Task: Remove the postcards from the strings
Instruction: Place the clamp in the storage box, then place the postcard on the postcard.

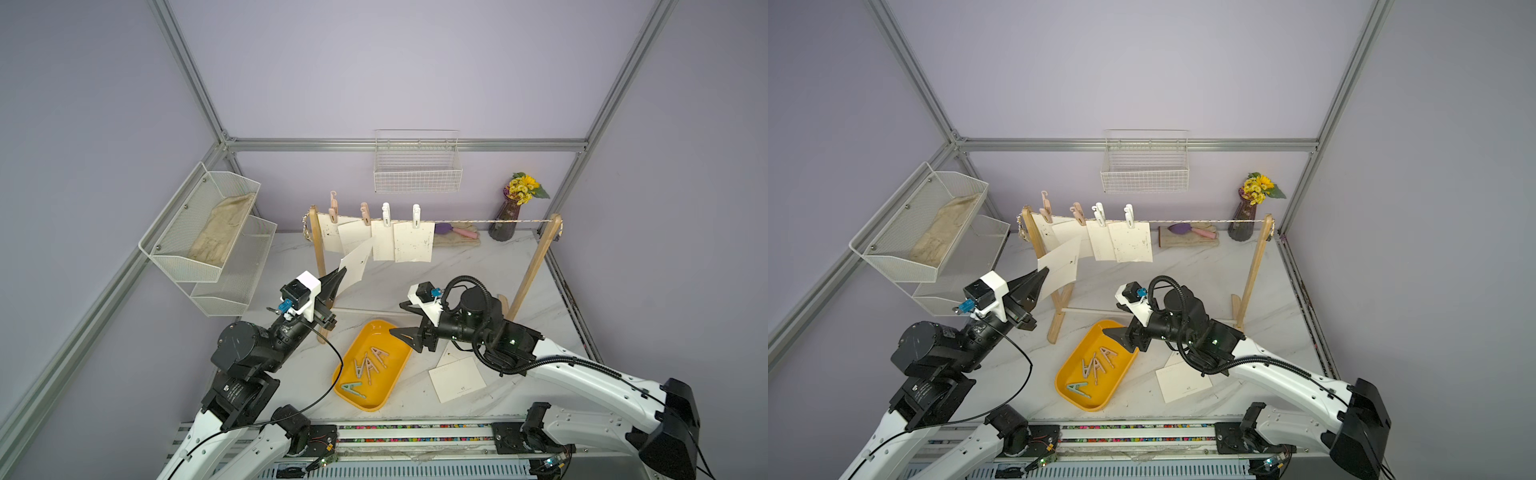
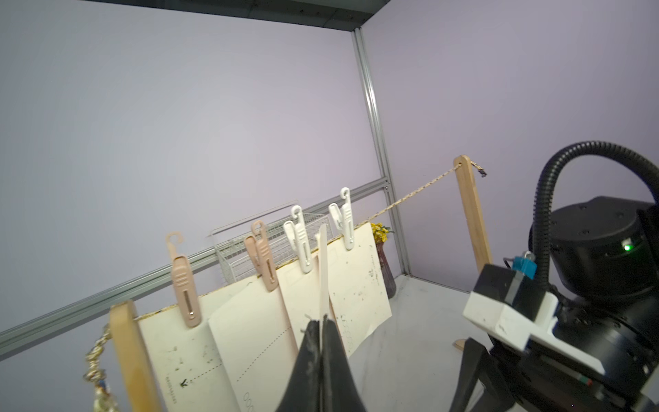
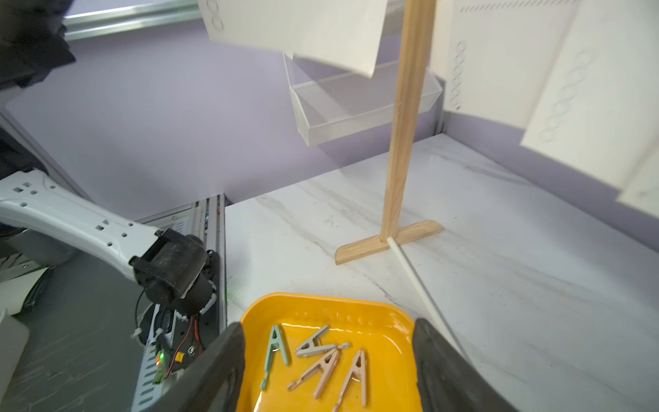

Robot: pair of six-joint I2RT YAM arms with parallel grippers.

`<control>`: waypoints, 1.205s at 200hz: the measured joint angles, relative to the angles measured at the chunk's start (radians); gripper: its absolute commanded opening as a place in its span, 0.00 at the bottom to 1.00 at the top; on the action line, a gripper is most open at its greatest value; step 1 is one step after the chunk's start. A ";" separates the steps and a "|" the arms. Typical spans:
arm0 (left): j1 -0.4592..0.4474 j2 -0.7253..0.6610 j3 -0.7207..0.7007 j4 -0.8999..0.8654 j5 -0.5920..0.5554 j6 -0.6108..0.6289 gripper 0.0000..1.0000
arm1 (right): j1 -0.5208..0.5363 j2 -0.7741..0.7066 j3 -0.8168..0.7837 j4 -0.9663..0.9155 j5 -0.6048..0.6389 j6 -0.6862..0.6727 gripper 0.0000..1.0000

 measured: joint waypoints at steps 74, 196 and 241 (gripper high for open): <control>-0.012 0.227 0.119 -0.091 0.415 -0.088 0.00 | -0.004 -0.538 -0.161 -0.089 0.529 0.095 0.75; -0.325 0.903 0.251 -0.309 0.581 -0.123 0.00 | -0.005 -0.587 -0.011 -0.223 0.700 0.011 0.77; -0.333 1.126 0.456 -0.489 0.618 -0.021 0.00 | -0.005 -0.625 -0.002 -0.213 0.715 -0.021 0.77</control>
